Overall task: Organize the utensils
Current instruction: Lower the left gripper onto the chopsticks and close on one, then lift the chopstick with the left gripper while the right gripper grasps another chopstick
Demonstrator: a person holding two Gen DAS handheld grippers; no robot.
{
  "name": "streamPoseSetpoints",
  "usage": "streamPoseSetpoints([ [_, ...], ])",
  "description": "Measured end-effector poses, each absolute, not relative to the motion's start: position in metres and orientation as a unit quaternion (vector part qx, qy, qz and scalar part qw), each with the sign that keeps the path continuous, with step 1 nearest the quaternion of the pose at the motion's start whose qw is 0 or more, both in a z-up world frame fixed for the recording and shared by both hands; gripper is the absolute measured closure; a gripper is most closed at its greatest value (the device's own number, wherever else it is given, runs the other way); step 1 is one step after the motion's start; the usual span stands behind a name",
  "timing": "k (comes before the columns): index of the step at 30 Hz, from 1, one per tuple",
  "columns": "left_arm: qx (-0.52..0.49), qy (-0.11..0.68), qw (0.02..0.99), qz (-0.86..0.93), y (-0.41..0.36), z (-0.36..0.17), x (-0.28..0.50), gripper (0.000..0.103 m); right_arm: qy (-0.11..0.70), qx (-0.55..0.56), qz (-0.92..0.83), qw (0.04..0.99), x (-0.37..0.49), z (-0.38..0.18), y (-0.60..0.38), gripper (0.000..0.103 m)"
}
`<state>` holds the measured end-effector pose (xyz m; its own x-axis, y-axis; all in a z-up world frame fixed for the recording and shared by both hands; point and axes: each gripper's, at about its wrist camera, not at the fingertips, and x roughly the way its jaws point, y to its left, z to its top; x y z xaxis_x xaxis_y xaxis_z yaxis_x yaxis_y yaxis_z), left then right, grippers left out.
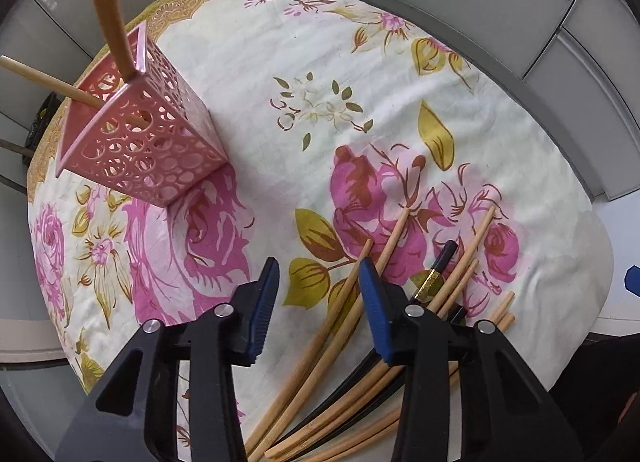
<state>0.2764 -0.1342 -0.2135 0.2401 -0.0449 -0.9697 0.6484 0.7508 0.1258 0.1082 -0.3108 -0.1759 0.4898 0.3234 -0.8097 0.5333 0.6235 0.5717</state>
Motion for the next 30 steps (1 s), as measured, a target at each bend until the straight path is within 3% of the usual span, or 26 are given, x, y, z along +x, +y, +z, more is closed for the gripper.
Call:
streamPoseSetpoints([
  [2,0.268,0.575,0.737,-0.232,-0.137,-0.218,0.279,0.067,0.499,0.431,-0.068,0.749,0.108,-0.176,-0.312,0.007],
  [8,0.282,0.588,0.72,-0.236,-0.143,-0.223,0.289,0.083,0.5,0.432,-0.067,0.748,0.108,-0.175,-0.313,0.007],
  [12,0.288,0.599,0.707,-0.242,-0.149,-0.226,0.298,0.086,0.503,0.429,-0.066,0.748,0.108,-0.176,-0.311,0.007],
  [30,0.282,0.613,0.684,-0.277,-0.15,-0.219,0.286,0.083,0.508,0.426,-0.071,0.746,0.11,-0.179,-0.311,0.007],
])
